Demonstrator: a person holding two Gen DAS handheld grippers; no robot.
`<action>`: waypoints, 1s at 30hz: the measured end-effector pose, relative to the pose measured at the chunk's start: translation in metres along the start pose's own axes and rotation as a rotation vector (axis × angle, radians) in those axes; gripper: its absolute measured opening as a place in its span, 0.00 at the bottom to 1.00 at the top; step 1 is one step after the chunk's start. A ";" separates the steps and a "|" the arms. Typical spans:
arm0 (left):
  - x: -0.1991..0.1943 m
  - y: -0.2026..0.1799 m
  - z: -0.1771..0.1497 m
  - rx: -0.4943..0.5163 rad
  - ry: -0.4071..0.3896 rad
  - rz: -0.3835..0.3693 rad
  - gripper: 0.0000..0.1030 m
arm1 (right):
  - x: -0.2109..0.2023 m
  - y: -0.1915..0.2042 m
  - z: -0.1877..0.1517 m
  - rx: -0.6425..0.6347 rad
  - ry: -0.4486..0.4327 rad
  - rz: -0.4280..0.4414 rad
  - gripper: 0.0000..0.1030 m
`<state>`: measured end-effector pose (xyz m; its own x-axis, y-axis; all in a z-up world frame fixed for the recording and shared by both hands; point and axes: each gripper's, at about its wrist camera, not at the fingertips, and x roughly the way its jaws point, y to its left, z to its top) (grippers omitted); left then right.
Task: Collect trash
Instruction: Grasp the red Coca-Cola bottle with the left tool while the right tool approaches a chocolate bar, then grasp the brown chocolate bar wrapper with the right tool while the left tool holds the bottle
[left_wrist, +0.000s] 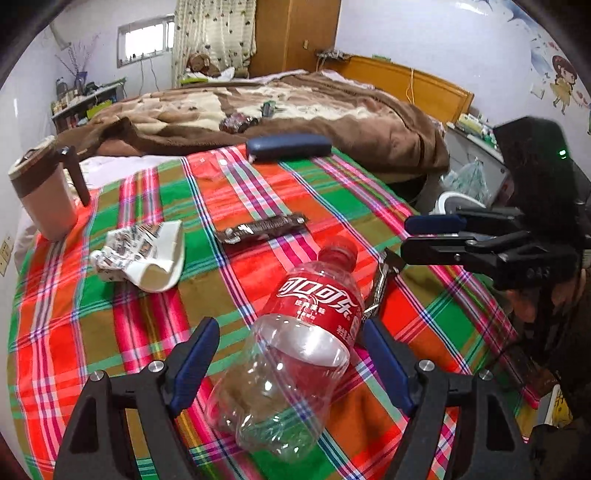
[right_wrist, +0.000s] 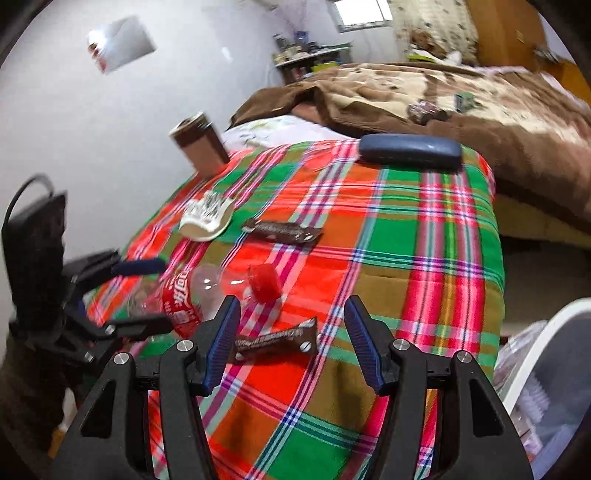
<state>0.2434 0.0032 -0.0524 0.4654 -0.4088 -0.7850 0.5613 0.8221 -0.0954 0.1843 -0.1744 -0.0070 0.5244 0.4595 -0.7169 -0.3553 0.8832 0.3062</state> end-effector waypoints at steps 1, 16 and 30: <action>0.002 0.000 -0.001 0.004 0.008 0.001 0.77 | 0.001 0.003 0.000 -0.027 0.017 0.005 0.58; 0.001 0.036 -0.015 -0.116 0.022 0.033 0.63 | 0.021 0.043 -0.003 -0.383 0.169 0.037 0.58; 0.005 0.043 -0.019 -0.166 0.043 0.037 0.63 | 0.023 0.044 -0.005 -0.434 0.231 -0.056 0.58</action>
<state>0.2565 0.0438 -0.0717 0.4518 -0.3630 -0.8150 0.4221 0.8917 -0.1631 0.1767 -0.1251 -0.0135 0.3837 0.3360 -0.8602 -0.6471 0.7624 0.0091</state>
